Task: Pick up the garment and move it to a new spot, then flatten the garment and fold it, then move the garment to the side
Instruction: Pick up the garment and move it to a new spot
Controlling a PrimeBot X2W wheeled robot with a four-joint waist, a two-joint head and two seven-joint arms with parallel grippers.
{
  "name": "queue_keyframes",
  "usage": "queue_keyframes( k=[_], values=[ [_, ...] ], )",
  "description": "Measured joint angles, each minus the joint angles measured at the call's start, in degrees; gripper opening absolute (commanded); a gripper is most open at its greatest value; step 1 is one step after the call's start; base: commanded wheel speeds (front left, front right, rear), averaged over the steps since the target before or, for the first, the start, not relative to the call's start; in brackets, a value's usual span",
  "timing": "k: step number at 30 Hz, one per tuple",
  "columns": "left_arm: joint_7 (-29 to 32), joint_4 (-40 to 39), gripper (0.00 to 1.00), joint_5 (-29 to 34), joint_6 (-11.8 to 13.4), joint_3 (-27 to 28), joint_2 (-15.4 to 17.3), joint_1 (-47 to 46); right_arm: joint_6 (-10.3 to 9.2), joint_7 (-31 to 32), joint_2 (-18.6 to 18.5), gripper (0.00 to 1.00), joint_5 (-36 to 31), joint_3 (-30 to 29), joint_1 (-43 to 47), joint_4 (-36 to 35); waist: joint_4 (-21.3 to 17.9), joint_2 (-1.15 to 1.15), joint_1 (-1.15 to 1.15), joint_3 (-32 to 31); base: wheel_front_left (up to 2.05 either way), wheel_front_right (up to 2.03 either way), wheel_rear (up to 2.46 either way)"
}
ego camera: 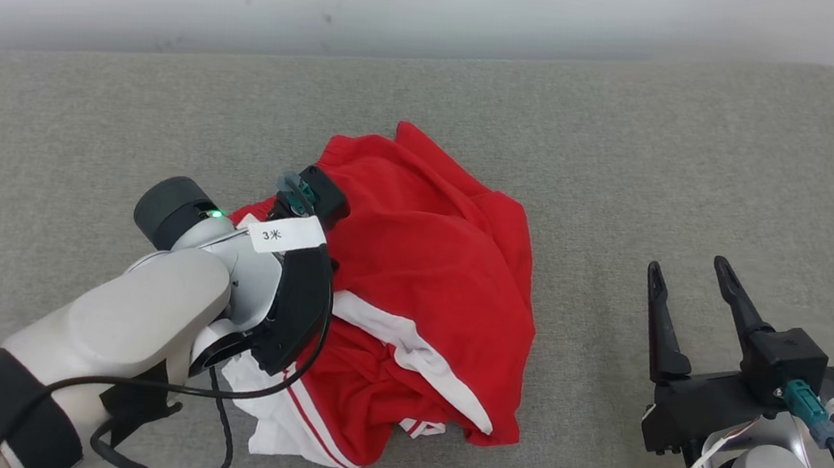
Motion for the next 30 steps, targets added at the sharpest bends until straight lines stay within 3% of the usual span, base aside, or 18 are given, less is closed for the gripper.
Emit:
queue_keyframes(
  k=[9,10,11,30],
  values=[
    [-0.91,0.85,0.0,0.21,0.0,-0.08,0.09,-0.19,0.01,-0.01,0.25,1.0,0.0,0.46,-0.03,0.24,1.29,0.0,0.0,-0.78,0.0,0.0,0.0],
    [-0.83,1.36,0.65,0.09,0.0,-0.09,0.1,-0.16,0.01,-0.01,0.27,1.0,0.0,0.54,-0.03,0.31,1.35,0.0,0.0,-0.87,0.0,0.0,0.0],
    [-0.67,1.8,1.0,-0.07,0.0,-0.08,0.1,-0.16,0.01,-0.01,0.31,1.0,0.0,0.64,-0.03,0.37,1.39,0.0,0.0,-0.95,0.0,0.0,0.0],
    [5.16,0.3,1.0,4.41,0.0,-0.09,0.73,0.91,0.27,-0.01,0.58,1.0,-0.02,1.62,-0.06,0.45,0.56,0.0,0.0,-1.12,0.0,0.0,0.0]
  ],
)
